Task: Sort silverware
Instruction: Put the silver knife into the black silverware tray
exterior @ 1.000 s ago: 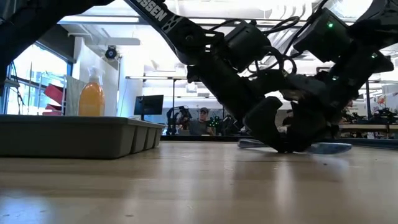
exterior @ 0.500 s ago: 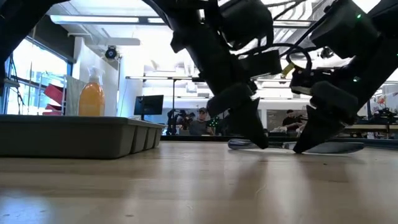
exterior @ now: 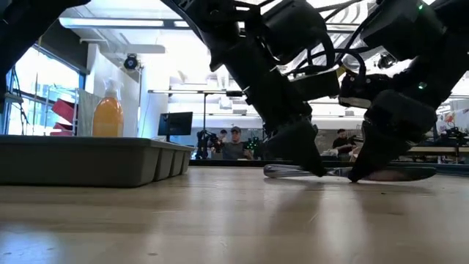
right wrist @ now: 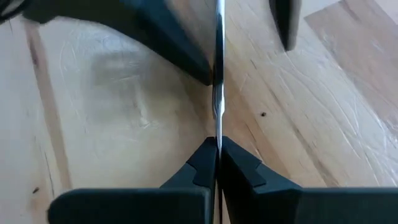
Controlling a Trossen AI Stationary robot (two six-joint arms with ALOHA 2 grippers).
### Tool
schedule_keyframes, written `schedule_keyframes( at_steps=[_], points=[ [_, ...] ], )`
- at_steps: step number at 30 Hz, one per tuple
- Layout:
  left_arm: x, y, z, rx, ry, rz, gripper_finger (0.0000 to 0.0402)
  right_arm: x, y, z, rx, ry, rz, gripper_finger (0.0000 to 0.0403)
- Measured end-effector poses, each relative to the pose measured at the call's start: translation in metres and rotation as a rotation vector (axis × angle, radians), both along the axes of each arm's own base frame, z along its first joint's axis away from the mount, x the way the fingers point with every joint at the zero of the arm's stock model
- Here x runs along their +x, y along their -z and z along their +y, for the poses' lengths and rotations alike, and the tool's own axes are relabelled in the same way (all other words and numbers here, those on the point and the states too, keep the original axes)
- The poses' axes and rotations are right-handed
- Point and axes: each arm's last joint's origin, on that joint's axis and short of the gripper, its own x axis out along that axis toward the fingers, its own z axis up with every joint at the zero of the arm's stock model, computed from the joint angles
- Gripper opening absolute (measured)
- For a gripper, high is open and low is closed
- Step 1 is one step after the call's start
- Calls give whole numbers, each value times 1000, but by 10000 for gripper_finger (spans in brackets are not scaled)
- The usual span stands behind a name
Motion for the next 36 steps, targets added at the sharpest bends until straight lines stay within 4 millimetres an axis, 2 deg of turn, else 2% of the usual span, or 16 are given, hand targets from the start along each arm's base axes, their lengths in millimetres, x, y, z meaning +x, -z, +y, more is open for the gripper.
schedule_keyframes(
  at_steps=[4, 9, 16, 20, 23, 27, 30, 33, 36],
  points=[
    [1, -1, 2, 7, 25, -4, 179, 0, 0, 1, -1, -23, 1, 0],
    [0, 1, 12, -141, 99, 32, 165, 0, -1, 1, -2, -30, -2, 0],
    [1, 14, 24, -234, 88, 69, 94, 1, -1, 1, -8, -26, -7, 0],
    [0, 19, 23, -243, 90, 96, 42, 1, -2, 1, -8, -31, -14, 2],
    [-2, 19, 19, -244, 89, 113, 9, 4, -8, 2, -34, -66, -15, 23],
    [-8, 13, 10, -202, 63, 155, 6, 16, -33, 7, -44, -112, -45, 87],
    [-21, -2, 4, -129, 64, 231, 4, 24, -60, 13, -39, -173, -67, 135],
    [-35, -28, 3, -40, 40, 281, 3, 32, -90, 29, -80, -243, -166, 165],
    [-56, -71, 10, -1, -12, 306, 2, 33, -124, 50, -209, -274, -268, 175]
  ],
)
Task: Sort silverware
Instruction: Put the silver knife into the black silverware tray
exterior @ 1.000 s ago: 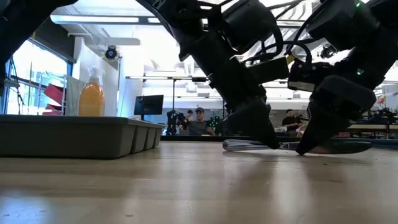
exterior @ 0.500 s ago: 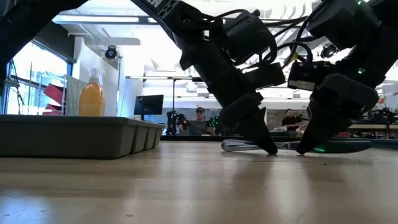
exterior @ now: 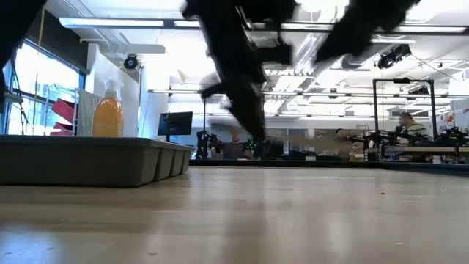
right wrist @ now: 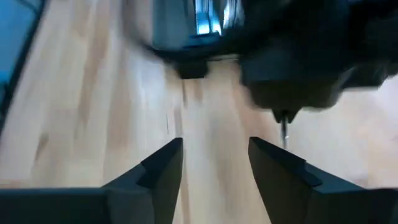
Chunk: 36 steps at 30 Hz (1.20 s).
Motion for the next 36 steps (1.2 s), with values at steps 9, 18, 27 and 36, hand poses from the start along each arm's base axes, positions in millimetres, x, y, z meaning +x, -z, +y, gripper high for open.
schedule_keyframes(
  at_steps=[9, 18, 27, 36],
  points=[
    [-99, -94, -2, -149, -125, 151, 1, -20, -42, 51, -186, 51, -221, 168],
    [-215, -78, -19, -348, -263, 93, 1, -8, -16, 68, -231, 121, -236, 167],
    [-271, -14, -20, -484, -318, -27, 1, 24, 14, 57, -216, 129, -169, 167],
    [-276, 22, -19, -503, -360, -3, 2, 32, 16, 51, -169, 113, -159, 167]
  ],
)
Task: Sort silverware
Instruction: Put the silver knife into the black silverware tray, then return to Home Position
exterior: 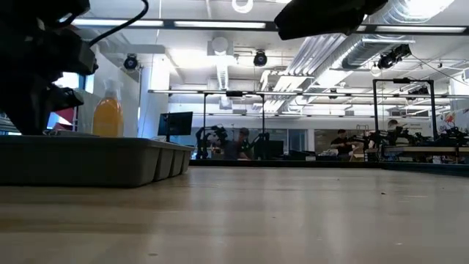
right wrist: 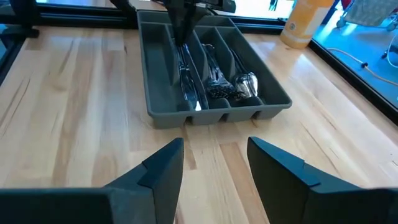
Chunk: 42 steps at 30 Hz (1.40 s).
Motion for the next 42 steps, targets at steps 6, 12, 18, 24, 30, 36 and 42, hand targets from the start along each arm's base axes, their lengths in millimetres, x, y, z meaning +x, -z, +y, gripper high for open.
schedule_keyframes(
  at_steps=[6, 12, 18, 24, 30, 36, 42],
  points=[
    [2, -1, 0, 21, -19, -23, 39, 0, 0, 0, 2, -1, -1, 167],
    [2, -1, 1, 28, -18, -26, 107, 0, 0, 0, 1, -2, -1, 167],
    [8, -21, -4, 33, -90, -104, 132, -10, -10, 5, 3, -32, -9, 167],
    [3, -76, -13, 108, -42, -390, 122, -57, -58, -11, 76, -37, -6, 167],
    [-30, -100, 1, 177, -164, -649, 120, -112, -75, -64, 197, 49, 14, 167],
    [-47, -82, 9, 77, -214, -784, 120, -151, -33, -112, 416, 70, -120, 167],
    [-40, -50, 5, -12, -166, -957, 119, -162, 18, -142, 530, -34, -323, 167]
  ],
)
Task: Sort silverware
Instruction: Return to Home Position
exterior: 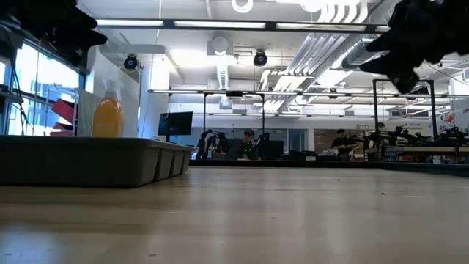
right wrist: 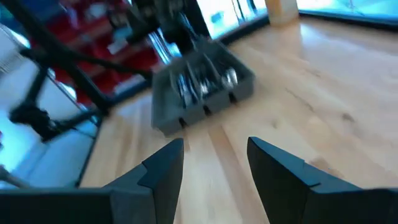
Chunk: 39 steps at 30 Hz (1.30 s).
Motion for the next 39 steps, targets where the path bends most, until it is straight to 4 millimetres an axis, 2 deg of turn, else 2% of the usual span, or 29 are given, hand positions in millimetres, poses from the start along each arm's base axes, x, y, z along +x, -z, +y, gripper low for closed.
schedule_keyframes(
  at_steps=[3, 7, 12, 16, 20, 27, 39],
  points=[
    [5, 9, 2, 14, 5, -91, 119, -1, 13, -14, -13, -25, -89, 167],
    [10, 18, 9, 50, -11, -150, 119, -1, 20, -30, -48, -63, -201, 167],
    [12, 35, 18, 58, -14, -156, 119, -5, 28, -42, -160, 15, -280, 167],
    [11, 52, 23, 74, -34, -138, 119, -6, 29, -45, -212, 44, -262, 167],
    [10, 65, 25, 83, -62, -134, 119, -6, 32, -45, -189, 44, -242, 167],
    [6, 87, 28, 31, -106, 58, 119, -6, 41, -45, -130, 44, -155, 167],
    [4, 88, 27, 72, -86, 67, 119, -9, 57, -45, -109, 35, 15, 167]
  ],
)
